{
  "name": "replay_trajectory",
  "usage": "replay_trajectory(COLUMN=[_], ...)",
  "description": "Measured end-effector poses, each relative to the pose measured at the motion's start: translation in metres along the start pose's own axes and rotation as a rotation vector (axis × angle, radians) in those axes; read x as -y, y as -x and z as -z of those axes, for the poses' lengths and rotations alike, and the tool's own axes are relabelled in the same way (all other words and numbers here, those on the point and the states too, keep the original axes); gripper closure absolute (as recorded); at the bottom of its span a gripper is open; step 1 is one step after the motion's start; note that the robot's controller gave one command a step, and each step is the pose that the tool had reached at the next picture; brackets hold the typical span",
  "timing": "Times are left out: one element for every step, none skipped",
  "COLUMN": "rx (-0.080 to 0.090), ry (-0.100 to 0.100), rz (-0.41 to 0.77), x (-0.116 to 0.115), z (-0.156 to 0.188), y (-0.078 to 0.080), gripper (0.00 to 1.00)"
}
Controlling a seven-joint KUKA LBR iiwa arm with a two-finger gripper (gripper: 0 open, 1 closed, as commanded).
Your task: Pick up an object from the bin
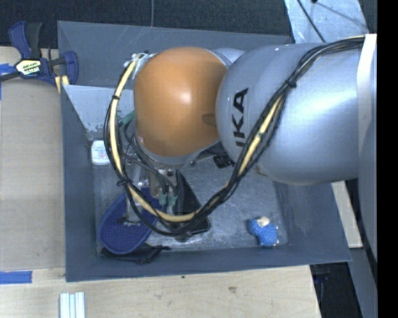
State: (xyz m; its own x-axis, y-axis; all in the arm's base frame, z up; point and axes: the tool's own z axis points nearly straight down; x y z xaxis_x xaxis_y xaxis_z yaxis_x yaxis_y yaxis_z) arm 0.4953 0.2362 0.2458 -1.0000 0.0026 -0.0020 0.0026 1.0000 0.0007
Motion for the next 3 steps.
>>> replay_trajectory(rx=[-0.006,0.007,0.005], ry=[-0.004,0.010,0.003], rz=[-0.209,-0.252,-0.310], x=[0.006,0.027,0.008], z=[-0.113,-0.172,-0.134], y=[0.006,-0.008,0.025], gripper=[0.00,0.00,0.00])
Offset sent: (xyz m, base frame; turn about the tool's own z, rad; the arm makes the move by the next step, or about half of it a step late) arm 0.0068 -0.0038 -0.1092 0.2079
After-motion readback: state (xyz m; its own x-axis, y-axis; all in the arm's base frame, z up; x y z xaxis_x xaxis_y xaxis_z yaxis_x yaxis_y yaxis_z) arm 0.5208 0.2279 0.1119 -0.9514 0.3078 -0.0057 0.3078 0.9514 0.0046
